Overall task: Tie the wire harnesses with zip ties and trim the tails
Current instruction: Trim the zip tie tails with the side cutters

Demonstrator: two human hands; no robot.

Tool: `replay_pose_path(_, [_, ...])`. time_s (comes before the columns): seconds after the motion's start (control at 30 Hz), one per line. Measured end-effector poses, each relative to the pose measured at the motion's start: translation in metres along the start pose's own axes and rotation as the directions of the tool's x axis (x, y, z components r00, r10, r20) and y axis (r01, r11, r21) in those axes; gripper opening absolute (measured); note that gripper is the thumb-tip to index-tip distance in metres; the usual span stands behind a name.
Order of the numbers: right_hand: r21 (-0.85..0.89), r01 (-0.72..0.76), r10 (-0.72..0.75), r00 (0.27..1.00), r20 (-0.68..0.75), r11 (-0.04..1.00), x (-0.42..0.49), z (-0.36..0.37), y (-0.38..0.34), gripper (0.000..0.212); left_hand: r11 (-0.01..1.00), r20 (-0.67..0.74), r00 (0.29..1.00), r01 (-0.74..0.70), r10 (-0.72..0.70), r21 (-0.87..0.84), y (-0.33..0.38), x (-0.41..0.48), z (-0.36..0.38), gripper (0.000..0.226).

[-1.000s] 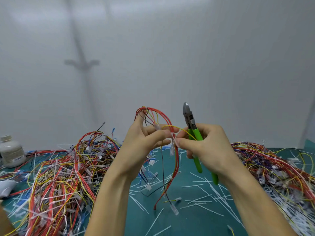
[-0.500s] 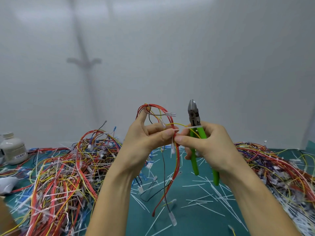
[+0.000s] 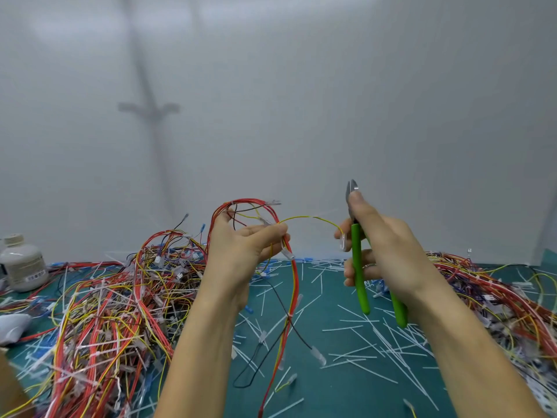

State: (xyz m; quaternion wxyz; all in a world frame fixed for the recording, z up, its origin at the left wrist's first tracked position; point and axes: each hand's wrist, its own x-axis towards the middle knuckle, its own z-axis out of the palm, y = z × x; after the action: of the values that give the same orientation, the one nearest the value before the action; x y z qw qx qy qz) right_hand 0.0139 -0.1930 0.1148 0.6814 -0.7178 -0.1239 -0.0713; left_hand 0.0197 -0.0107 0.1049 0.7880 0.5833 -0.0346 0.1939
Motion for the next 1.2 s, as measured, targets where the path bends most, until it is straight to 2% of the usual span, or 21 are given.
replay_pose_path(0.1, [-0.088, 0.043, -0.052, 0.993, -0.108, 0.995, 0.001, -0.002, 0.001, 0.055, 1.000, -0.066, 0.998, 0.000, 0.000, 0.006, -0.001, 0.001, -0.001, 0.075])
replay_pose_path(0.17, [-0.163, 0.069, -0.089, 0.989, -0.121, 0.984, 0.000, -0.003, 0.002, 0.050, 1.000, -0.085, 0.996, 0.009, -0.009, 0.003, 0.000, 0.000, -0.002, 0.078])
replay_pose_path(0.27, [-0.305, 0.069, -0.066, 0.998, 0.018, 0.950, -0.002, -0.002, 0.002, 0.048, 0.999, -0.092, 0.995, 0.030, -0.031, -0.015, 0.001, -0.002, -0.001, 0.086])
replay_pose_path(0.37, [-0.505, 0.092, -0.023, 0.990, 0.141, 0.858, -0.006, 0.005, 0.005, 0.050, 0.999, -0.090, 0.995, 0.036, -0.039, -0.034, 0.000, -0.003, 0.001, 0.085])
replay_pose_path(0.53, [-0.693, 0.142, -0.045, 0.987, 0.156, 0.707, -0.007, 0.016, 0.013, 0.058, 0.997, -0.055, 0.998, 0.035, -0.038, -0.067, -0.004, -0.001, 0.004, 0.083])
replay_pose_path(0.67, [-0.740, 0.165, -0.096, 0.986, 0.135, 0.652, -0.006, 0.017, 0.016, 0.064, 0.996, -0.023, 0.999, 0.038, -0.040, -0.075, -0.005, -0.001, 0.006, 0.082])
replay_pose_path(1.07, [-0.730, 0.165, -0.140, 0.986, 0.095, 0.663, -0.005, 0.018, 0.017, 0.059, 0.998, 0.010, 0.999, 0.044, -0.044, -0.045, -0.004, -0.004, 0.008, 0.067])
replay_pose_path(1.2, [-0.728, 0.171, -0.154, 0.984, 0.090, 0.664, -0.004, 0.018, 0.017, 0.060, 0.998, 0.007, 0.999, 0.049, -0.049, -0.043, -0.004, -0.002, 0.008, 0.069])
